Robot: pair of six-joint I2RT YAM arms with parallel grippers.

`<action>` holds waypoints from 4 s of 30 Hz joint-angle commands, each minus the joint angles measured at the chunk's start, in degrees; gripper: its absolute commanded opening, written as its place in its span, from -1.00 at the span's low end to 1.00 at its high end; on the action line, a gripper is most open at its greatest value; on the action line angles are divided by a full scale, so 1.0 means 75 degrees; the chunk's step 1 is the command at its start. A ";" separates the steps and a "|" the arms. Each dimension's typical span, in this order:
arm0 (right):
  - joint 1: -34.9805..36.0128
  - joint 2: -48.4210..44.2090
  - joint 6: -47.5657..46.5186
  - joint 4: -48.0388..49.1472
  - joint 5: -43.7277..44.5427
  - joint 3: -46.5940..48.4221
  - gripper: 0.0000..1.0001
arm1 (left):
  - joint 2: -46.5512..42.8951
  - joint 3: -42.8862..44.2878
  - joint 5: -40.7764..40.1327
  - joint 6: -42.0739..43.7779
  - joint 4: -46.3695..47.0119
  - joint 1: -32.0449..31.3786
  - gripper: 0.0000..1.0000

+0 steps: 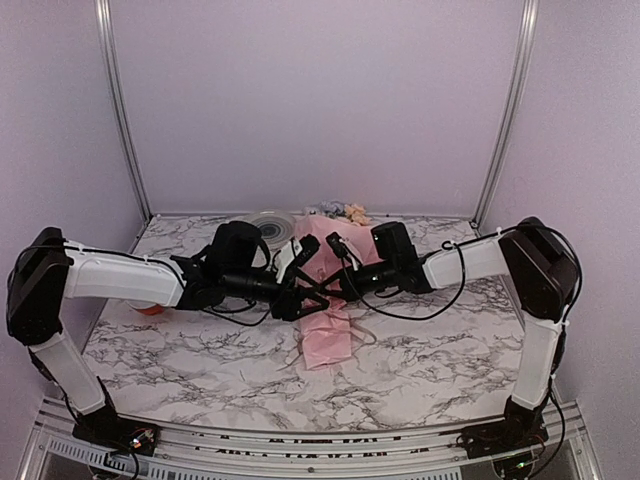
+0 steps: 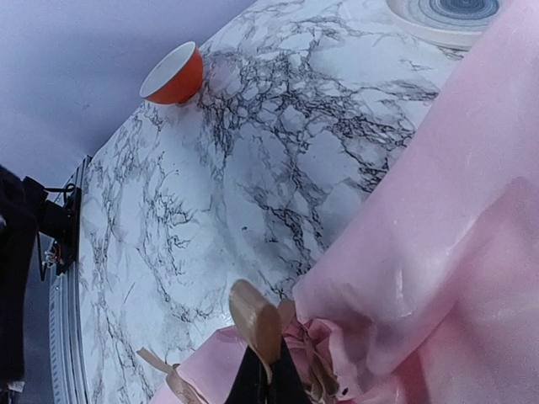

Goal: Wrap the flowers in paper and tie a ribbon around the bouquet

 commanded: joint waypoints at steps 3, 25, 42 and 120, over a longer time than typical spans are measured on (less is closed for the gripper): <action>0.0324 0.0024 -0.0812 -0.0495 0.0428 0.0413 -1.00 | -0.0740 -0.1215 0.0340 -0.1144 0.1916 0.0841 0.11; 0.0660 0.0350 -0.1821 -0.1108 0.0241 0.0883 -1.00 | 0.1262 -0.0510 0.0423 -0.2661 0.3343 0.1314 -0.17; 0.0658 0.0359 -0.1849 -0.1257 0.0156 0.0988 -0.90 | 0.1613 -0.0575 0.0552 -0.2629 0.3424 0.1329 -1.00; -0.0903 -0.1126 0.0763 0.0321 0.1093 -0.1576 -1.00 | 0.1951 -0.0706 0.0911 -0.2124 0.2938 0.0778 -1.00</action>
